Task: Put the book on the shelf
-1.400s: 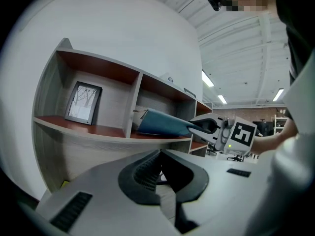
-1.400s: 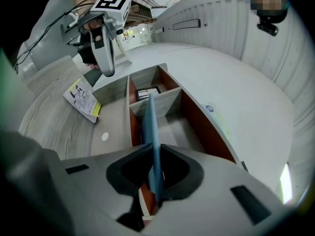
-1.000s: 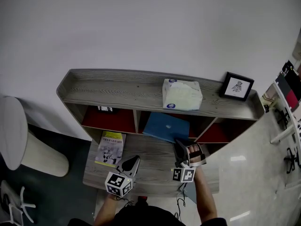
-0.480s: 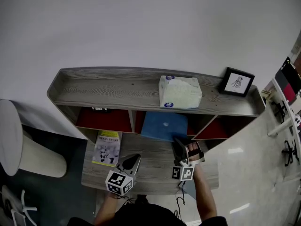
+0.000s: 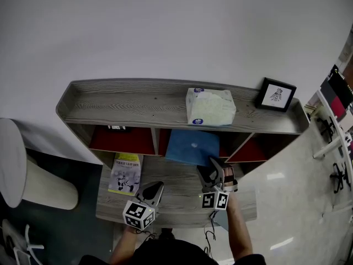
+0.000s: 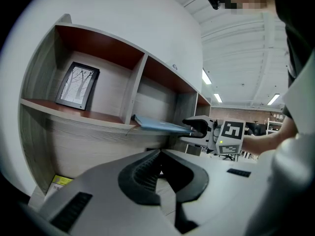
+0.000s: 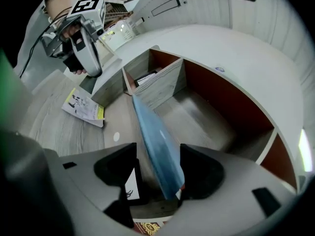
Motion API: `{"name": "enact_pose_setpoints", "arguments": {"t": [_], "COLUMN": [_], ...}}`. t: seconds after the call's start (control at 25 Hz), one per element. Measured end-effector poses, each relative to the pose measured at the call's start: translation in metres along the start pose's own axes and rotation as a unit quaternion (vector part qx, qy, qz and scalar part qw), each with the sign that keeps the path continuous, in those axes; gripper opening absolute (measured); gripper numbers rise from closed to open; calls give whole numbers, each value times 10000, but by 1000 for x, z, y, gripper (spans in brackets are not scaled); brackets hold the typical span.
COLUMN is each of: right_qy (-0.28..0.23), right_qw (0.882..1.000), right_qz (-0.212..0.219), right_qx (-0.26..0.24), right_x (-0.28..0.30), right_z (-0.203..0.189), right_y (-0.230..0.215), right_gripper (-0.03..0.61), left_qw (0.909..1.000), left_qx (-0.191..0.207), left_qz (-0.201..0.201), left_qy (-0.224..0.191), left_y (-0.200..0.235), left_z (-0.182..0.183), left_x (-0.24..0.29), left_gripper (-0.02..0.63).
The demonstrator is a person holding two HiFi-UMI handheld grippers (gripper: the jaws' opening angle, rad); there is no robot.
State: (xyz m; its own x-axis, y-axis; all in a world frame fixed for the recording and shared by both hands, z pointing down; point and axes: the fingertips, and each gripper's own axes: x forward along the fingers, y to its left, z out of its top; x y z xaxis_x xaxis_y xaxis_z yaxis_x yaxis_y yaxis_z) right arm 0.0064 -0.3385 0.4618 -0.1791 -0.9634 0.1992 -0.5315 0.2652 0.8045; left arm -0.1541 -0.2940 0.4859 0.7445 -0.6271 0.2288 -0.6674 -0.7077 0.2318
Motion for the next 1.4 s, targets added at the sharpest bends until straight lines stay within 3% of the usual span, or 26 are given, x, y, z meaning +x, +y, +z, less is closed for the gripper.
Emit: {"name": "enact_pose_setpoints", "arguments": {"t": [0.24,0.56,0.68,0.84,1.16,1.4], "right_qy": [-23,-256,-432,-492,-418,-279], "right_qw": [9961,9725,9587,9302,9036,8971], "right_qz": [-184,-531,-664,-981,-1379,-1543], "right_qx": [868,2252,2732,3502,4034,4131], "right_x": [-20,-70,-92,-129,-206,-267], "right_z": [6,7,4,-4,-35,-45], "right_y": [-8,-30,-34,-41,-31,-17], "right_gripper": [281,279,266,205,118,74], "left_qw": [10000,9996,9992,9984,9956,9942], "left_qx": [59,170,224,298,571,644], "left_qz": [-49,-221,-318,-435,-584,-766], "left_qy": [-27,-39,-84,-219,-450,-401], "left_y": [-6,-29,-43,-65,-118,-169], "left_z": [2,3,6,15,25,7], "left_x": [-4,-11,-13,-14,-30,-49], "left_gripper": [3,3,3,3,3,3]}}
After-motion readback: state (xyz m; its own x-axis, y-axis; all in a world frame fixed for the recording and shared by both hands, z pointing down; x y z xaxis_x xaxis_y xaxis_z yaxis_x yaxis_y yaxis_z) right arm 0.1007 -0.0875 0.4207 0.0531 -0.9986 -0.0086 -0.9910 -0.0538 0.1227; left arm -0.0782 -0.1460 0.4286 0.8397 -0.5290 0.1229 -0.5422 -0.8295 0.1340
